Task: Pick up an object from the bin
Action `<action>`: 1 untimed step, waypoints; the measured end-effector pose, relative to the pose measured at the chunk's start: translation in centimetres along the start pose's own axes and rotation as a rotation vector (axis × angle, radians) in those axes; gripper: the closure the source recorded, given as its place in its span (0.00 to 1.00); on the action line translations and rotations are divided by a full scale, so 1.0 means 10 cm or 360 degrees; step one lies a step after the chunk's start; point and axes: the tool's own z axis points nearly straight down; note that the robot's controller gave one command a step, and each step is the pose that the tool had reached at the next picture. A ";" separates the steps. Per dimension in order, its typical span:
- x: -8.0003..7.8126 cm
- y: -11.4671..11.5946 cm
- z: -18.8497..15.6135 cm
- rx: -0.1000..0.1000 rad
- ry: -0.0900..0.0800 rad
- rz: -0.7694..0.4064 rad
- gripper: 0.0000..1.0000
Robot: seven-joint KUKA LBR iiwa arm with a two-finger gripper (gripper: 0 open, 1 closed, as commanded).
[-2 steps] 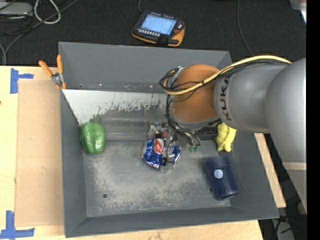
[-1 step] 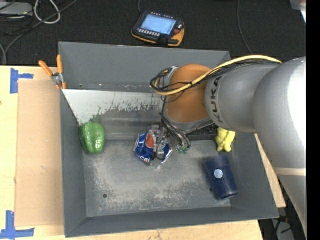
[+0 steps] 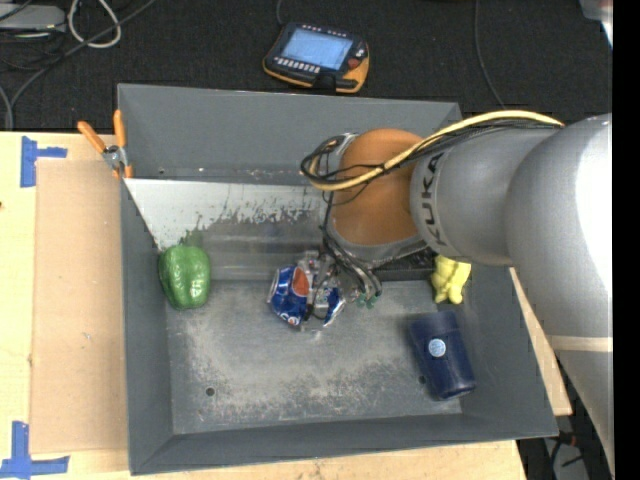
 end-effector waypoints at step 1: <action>0.01 0.00 -0.08 0.0000 0.0007 0.0002 1.00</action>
Offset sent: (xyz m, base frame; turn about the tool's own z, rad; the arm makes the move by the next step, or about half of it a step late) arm -0.0011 -0.0004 0.0282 0.0011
